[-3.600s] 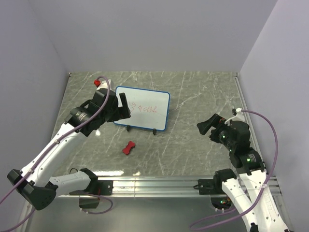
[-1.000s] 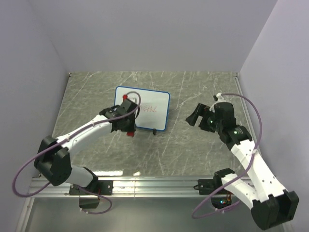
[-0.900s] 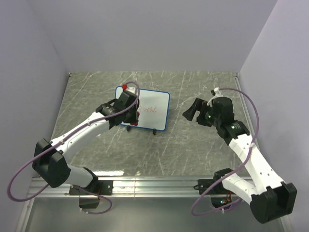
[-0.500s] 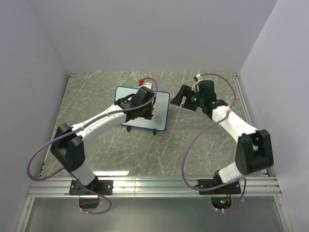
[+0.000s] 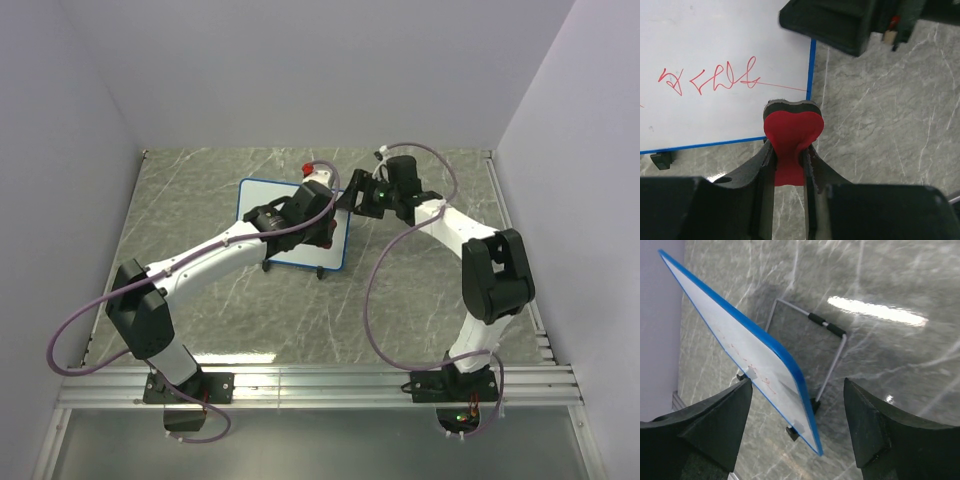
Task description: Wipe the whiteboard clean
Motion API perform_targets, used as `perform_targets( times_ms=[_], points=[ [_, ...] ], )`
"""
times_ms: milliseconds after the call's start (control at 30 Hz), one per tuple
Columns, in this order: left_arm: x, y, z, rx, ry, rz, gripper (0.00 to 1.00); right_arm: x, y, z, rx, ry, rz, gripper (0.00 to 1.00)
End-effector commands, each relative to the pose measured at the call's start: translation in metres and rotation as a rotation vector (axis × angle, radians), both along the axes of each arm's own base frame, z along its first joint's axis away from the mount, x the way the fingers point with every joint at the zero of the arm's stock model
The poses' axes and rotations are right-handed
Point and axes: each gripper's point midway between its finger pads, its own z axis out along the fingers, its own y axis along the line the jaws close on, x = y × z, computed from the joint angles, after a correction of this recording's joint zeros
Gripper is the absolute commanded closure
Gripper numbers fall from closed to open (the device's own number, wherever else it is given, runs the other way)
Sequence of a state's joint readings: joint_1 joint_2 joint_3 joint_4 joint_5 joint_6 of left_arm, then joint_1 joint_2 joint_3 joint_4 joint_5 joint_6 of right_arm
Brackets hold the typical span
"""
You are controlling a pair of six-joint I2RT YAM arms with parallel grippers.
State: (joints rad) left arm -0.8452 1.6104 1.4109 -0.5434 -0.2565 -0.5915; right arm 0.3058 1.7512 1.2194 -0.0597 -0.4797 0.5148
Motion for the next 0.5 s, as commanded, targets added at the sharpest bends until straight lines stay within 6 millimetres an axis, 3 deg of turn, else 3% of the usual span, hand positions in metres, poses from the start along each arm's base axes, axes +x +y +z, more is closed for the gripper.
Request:
perform_targets(
  times_ms=[0, 167, 300, 467],
  points=[
    [0.000, -0.003, 0.018, -0.040, -0.030, -0.006, 1.00, 0.010, 0.026, 0.020, 0.032, -0.069, 0.056, 0.20],
    [0.005, -0.006, 0.018, -0.011, -0.047, -0.030, 1.00, 0.017, 0.038, 0.017, 0.033, -0.066, 0.076, 0.26],
    [0.008, -0.005, 0.008, 0.021, -0.052, -0.034, 1.00, 0.020, 0.037, 0.011, 0.008, -0.053, 0.082, 0.45],
    [0.016, 0.003, -0.018, 0.089, -0.049, 0.008, 1.00, 0.011, 0.035, 0.001, -0.016, -0.032, 0.113, 0.72]
  ],
)
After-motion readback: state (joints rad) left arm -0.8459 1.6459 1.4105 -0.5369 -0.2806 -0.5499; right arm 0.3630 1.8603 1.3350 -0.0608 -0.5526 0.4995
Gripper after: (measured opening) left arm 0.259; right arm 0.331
